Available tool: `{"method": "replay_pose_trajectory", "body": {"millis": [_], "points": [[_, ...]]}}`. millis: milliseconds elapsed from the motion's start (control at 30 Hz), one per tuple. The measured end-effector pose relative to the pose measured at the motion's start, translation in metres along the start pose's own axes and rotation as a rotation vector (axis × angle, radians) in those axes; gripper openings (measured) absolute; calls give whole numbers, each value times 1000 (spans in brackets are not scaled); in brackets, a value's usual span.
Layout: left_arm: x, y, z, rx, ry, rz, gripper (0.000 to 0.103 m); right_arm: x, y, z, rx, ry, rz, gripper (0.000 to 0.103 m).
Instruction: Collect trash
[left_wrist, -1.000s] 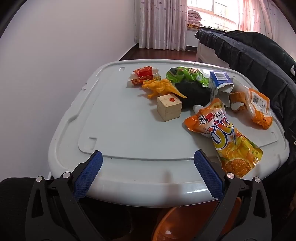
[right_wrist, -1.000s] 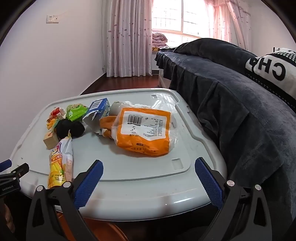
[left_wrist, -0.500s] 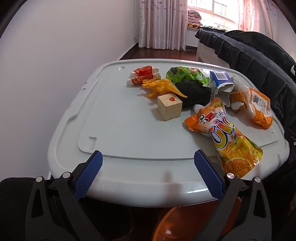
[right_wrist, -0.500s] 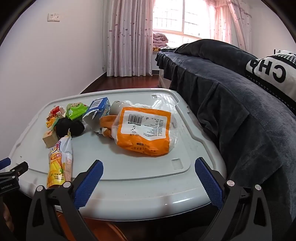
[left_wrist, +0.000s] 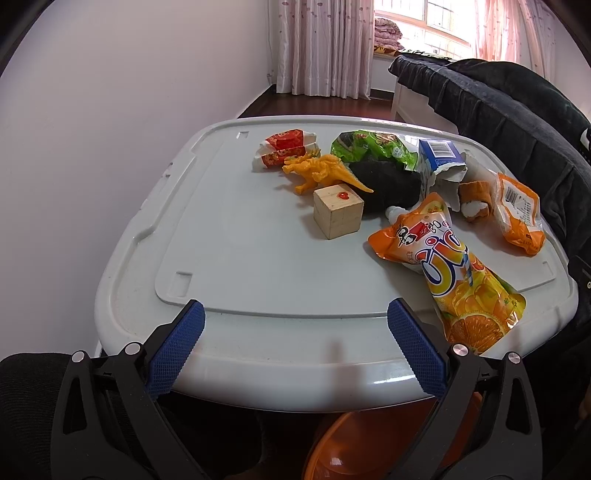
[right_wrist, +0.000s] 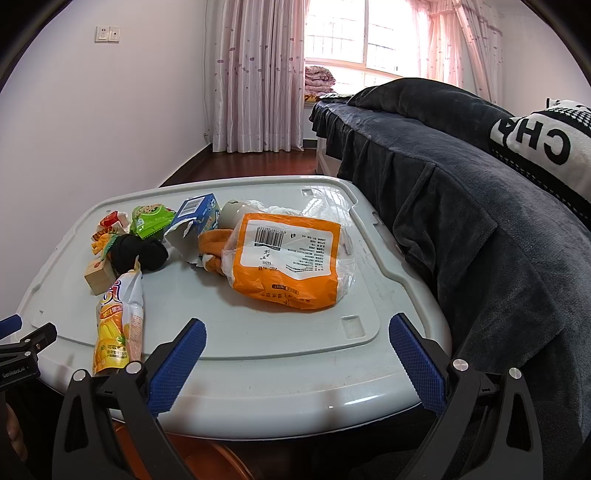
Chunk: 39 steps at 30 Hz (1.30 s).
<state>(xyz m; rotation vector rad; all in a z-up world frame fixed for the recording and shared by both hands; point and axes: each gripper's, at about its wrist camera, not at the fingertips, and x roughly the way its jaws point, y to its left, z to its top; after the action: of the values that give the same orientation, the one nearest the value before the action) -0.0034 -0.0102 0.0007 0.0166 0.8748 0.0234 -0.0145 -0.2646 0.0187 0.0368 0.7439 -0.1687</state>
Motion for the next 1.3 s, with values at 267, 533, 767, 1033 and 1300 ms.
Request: {"method": "replay_pose_trajectory", "body": {"millis": [267, 533, 767, 1033, 1300], "points": [[0, 0, 0, -2, 1, -2, 97, 0, 0, -1, -2, -1, -3, 98], [-1, 0, 0, -3, 0, -2, 97, -1, 1, -1, -5, -4, -5, 98], [0, 0, 0, -4, 0, -2, 97, 0, 1, -1, -6, -1, -7, 98], [0, 1, 0, -3, 1, -2, 97, 0, 1, -1, -9, 0, -8, 98], [0, 1, 0, -4, 1, -2, 97, 0, 1, -1, -8, 0, -9, 98]]}}
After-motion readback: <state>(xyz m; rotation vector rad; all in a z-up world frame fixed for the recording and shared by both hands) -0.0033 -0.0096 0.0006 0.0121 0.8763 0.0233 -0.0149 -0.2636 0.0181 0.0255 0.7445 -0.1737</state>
